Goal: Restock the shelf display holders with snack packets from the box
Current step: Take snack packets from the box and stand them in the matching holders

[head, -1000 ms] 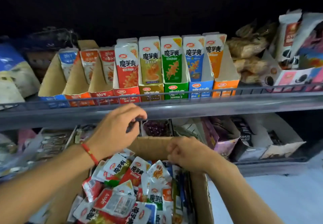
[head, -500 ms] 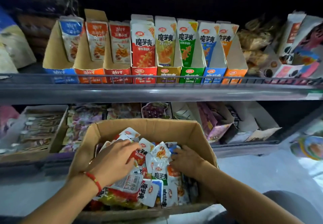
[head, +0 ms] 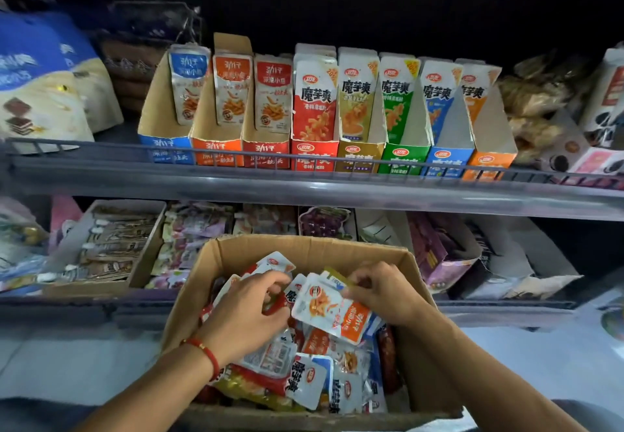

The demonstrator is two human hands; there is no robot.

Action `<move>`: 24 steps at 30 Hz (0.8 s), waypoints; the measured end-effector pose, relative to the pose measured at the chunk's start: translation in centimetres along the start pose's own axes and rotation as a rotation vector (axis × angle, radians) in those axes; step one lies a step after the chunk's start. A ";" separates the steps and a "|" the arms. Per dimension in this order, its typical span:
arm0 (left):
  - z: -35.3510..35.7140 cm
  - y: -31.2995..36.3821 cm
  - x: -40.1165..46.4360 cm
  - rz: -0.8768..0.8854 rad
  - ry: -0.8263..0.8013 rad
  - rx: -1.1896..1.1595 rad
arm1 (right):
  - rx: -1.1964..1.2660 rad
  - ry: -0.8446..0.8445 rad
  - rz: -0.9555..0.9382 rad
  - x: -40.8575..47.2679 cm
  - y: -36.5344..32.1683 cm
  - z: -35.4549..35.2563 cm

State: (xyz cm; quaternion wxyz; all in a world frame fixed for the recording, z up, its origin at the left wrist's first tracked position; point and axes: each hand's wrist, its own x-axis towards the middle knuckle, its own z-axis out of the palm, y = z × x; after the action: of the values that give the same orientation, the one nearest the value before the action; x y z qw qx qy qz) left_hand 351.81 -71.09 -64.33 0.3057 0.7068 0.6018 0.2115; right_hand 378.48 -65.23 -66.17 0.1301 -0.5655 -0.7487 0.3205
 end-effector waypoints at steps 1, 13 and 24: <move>0.0 0.4 0.0 -0.049 0.001 -0.074 | 0.140 0.024 0.044 -0.5 -0.9 -0.3; 1.3 4.3 0.9 -0.315 0.016 -0.941 | 0.834 -0.015 0.208 -4.1 -6.7 0.6; -0.6 4.4 1.1 -0.185 0.000 -0.919 | 0.853 0.250 0.193 -4.0 -6.8 -1.0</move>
State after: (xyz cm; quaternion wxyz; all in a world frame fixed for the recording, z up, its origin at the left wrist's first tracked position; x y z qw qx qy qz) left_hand 354.80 -70.28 -60.91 0.6047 0.4416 0.5063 0.4278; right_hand 375.17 -69.70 -60.42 0.4104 -0.5629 -0.4719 0.5403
